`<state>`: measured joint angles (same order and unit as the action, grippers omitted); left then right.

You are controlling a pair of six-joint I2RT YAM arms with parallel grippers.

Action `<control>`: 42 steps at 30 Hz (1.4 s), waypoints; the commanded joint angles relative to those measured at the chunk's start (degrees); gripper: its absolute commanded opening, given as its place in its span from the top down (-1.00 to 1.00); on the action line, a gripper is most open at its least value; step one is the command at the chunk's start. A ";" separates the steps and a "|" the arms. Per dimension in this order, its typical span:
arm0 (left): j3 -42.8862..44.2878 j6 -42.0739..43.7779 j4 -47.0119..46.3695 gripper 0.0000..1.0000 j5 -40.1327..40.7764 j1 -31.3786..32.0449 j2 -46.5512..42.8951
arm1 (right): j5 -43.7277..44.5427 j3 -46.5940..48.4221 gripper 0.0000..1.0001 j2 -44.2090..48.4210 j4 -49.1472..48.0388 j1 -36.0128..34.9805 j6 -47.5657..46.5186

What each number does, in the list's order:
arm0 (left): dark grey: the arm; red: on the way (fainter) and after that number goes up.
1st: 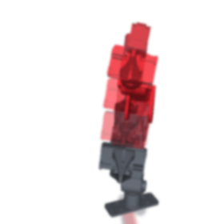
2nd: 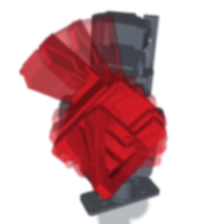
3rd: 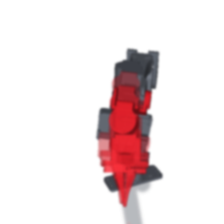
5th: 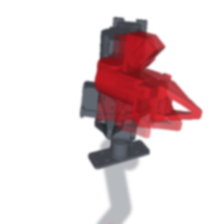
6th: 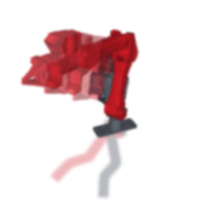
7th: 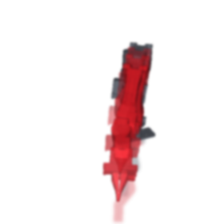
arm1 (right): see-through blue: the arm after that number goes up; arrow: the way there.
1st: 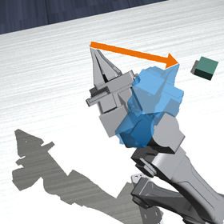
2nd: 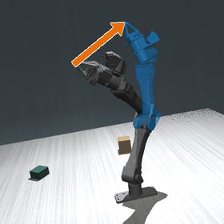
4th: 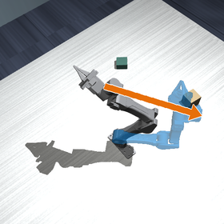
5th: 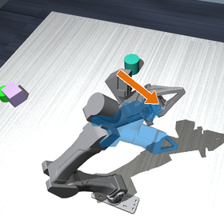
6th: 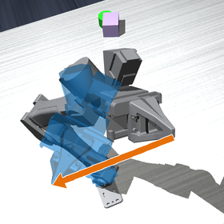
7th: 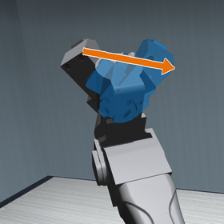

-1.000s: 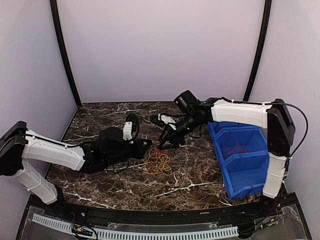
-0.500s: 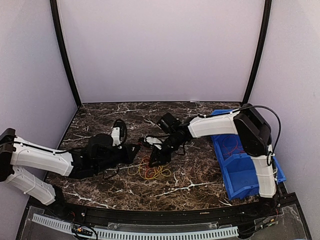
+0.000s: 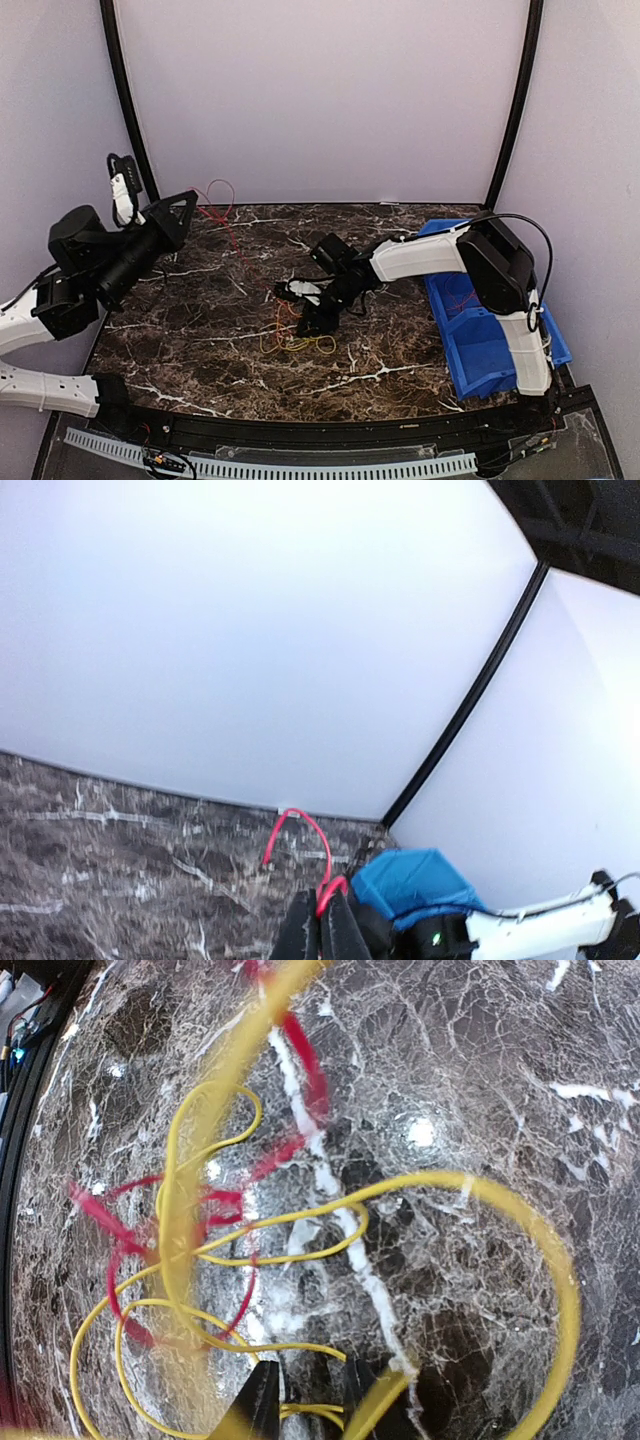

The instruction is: Untangle the cables

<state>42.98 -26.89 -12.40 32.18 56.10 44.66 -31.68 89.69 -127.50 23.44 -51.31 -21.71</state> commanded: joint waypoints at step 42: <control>17.23 29.28 8.43 1.00 -6.33 -0.24 9.32 | 11.98 5.11 -0.12 27.24 14.83 0.33 -8.51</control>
<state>61.23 0.05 -3.49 30.96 56.07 51.88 -21.37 91.07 -103.37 35.27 -51.20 -28.21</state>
